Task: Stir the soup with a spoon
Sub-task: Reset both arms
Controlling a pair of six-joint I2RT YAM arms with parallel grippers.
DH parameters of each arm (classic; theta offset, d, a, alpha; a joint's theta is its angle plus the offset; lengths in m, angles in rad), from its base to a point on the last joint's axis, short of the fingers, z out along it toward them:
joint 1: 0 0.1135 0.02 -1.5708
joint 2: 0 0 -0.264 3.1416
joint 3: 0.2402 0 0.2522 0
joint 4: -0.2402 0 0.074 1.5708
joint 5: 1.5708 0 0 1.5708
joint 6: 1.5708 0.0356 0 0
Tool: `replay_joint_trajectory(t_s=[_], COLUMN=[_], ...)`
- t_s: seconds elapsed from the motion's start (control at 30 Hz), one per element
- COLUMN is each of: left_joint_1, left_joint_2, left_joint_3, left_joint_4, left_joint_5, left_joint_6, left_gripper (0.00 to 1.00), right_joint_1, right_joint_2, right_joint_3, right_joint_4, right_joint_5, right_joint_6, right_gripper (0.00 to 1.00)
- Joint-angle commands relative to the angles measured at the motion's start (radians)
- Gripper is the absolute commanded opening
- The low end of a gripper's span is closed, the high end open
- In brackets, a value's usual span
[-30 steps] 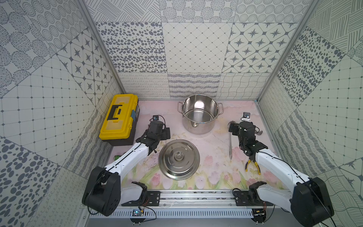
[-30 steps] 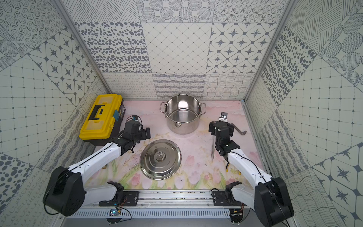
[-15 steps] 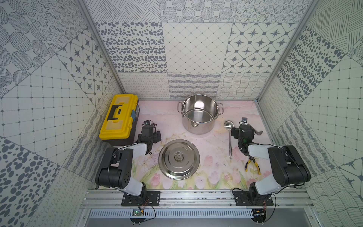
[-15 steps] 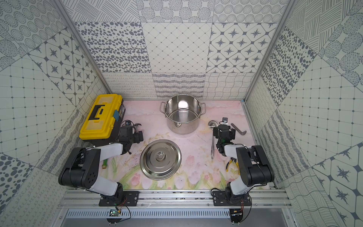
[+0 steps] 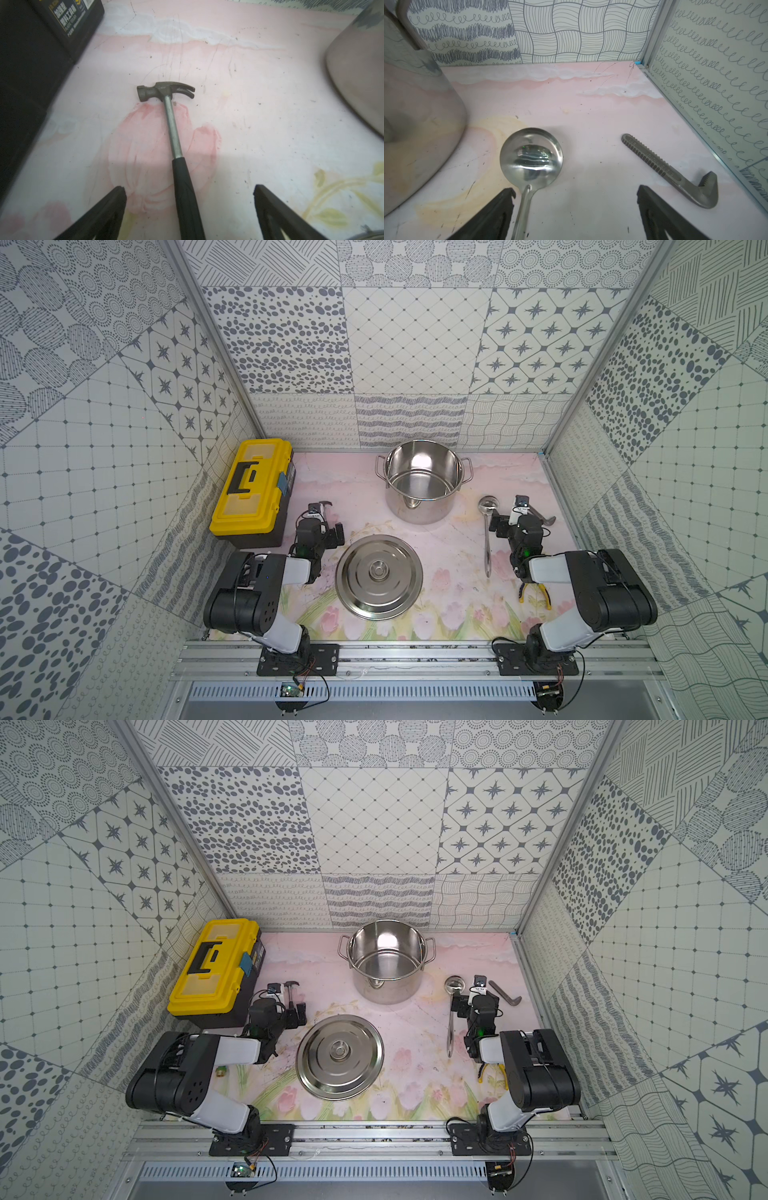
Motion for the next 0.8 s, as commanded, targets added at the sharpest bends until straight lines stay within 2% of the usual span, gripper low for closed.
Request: replay_joint_trajectory(t_s=[0.0,0.77], left_joint_1=[0.006,0.008], left_joint_2=[-0.002,0.002], left_joint_3=[0.003,0.0], left_joint_4=[0.11,0.116], left_joint_5=[0.05,0.052], left_joint_6=[0.031,0.032], left_gripper=[0.99,0.99], right_joint_1=[-0.002,-0.004], right_joint_2=[-0.01,-0.011], right_joint_3=[0.009,0.009], right_joint_4=[0.014,0.013], right_joint_5=[-0.029,-0.031], right_joint_6=[0.012,0.012], right_gripper=[0.97,0.97])
